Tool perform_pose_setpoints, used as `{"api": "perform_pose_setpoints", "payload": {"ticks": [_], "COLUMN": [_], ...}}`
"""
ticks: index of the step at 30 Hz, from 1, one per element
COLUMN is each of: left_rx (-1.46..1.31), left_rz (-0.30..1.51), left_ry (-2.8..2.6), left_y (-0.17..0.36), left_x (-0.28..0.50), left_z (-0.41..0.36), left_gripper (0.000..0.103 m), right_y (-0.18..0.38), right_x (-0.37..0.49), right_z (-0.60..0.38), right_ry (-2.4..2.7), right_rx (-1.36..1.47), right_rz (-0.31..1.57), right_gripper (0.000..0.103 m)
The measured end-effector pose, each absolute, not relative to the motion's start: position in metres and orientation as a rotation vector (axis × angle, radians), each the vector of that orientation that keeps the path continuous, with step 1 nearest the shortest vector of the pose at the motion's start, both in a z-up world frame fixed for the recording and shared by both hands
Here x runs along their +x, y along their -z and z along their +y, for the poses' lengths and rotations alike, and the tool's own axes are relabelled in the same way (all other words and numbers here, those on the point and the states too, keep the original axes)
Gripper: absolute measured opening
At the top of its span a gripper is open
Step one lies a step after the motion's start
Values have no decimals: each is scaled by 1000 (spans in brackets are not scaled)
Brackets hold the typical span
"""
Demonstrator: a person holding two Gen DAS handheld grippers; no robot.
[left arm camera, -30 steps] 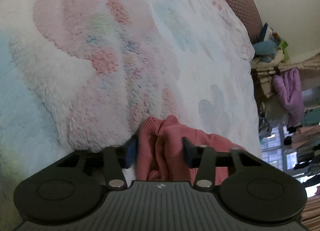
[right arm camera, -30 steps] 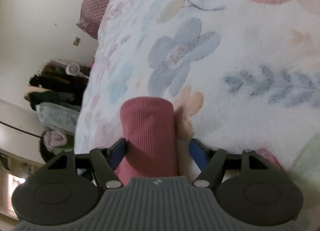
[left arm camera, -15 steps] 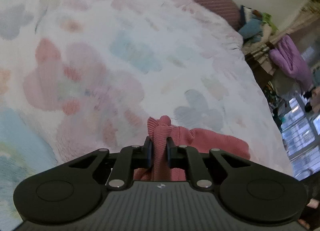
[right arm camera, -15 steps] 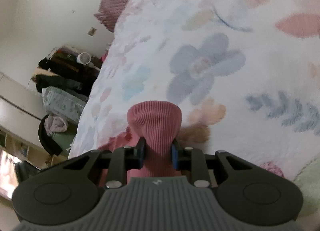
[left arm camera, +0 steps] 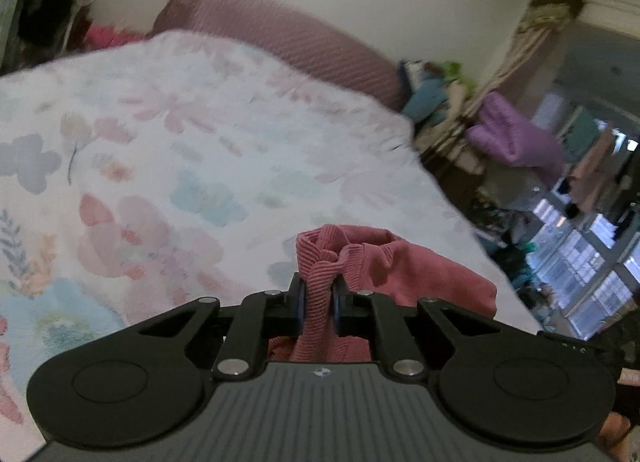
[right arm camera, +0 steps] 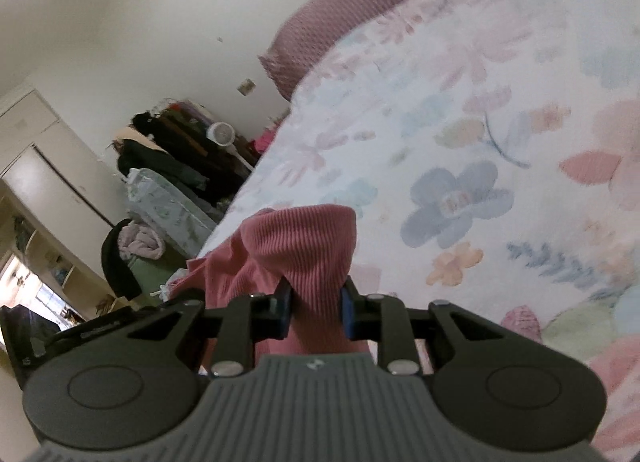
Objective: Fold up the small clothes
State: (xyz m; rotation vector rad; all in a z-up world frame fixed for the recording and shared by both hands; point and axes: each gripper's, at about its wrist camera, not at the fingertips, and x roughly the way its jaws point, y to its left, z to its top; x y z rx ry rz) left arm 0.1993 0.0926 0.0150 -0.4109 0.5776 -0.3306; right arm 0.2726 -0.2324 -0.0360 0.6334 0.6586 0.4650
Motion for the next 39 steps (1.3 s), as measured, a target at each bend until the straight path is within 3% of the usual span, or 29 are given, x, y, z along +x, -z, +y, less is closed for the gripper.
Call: {"api": "perform_pose_setpoints", "payload": {"ticks": [9,20,26,31,34,38,39], "left_rx": [-449,-344,-206,-115,-109,-10,21], "left_rz": [593,861,955,961,929,810,767], "left_ry": [395,342,301,211,209,207,204], "left_y": [-15,72,98,96,78,37,26], "left_x": [174,309,333,328,318,285,272], "left_z": [80,46,29,32,37,33,32], "left_gripper": [13,13,16,19,19,25,32], "right_y": [-5,86,121,118,101,62,51], "right_x": [213,310,350,356,348,318,309], "right_z": [-263,-255,-247,-240,-240,-237,-236], "right_ry": [-459,-313,-253,-192,-182,-184,-188], "right_rx": [595,506,447,344,297,217,204], "right_rz": [666,872,960,949,910,826,805], "right_gripper": [20,20,22,37,38,56,62]}}
